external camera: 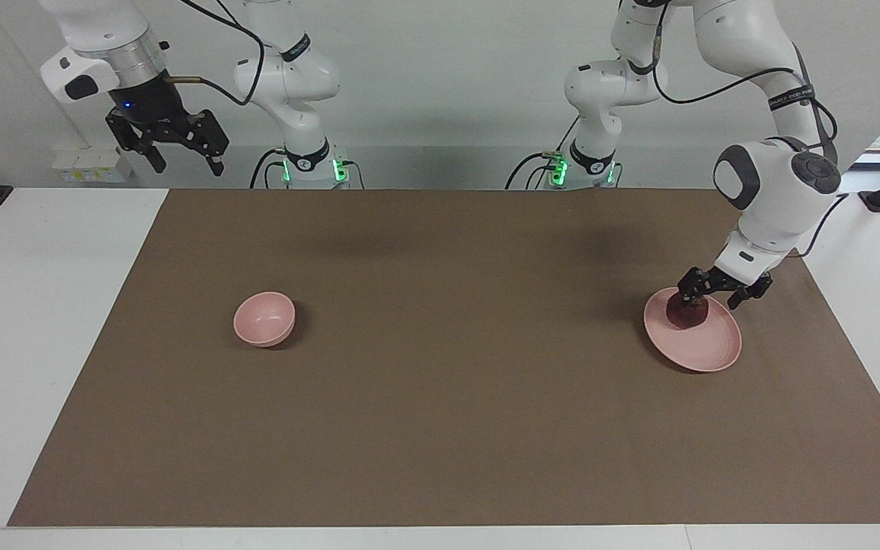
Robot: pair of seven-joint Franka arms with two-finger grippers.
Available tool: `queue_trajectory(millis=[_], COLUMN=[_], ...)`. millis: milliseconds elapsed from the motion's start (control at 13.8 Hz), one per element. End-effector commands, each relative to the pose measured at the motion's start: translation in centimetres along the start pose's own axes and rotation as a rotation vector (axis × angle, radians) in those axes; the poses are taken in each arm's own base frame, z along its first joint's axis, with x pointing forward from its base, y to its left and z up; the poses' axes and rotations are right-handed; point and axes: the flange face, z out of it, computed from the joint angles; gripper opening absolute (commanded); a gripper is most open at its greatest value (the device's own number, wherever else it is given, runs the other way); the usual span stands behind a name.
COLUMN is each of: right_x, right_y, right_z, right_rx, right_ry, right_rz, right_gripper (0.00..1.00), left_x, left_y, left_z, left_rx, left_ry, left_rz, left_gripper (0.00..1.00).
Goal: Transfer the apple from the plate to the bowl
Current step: 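Reach the left gripper down into the pink bowl and grasp the apple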
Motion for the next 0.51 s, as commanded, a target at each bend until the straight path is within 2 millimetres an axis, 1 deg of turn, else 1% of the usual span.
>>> queue_trajectory(millis=[0, 436], right_x=[-0.37, -0.37], right_y=[-0.09, -0.09], right_z=[-0.15, -0.15], right_rx=[0.019, 0.019], right_ry=[0.014, 0.014], right_rz=[0.006, 0.006], right_gripper=[1.00, 1.00], left_x=[-1.39, -1.44], left_y=[0.04, -0.04], left_z=[1.34, 1.76], left_rx=[-0.007, -0.009], left_ry=[0.018, 0.015], left_rz=[0.004, 0.050], left_gripper=[1.00, 1.00])
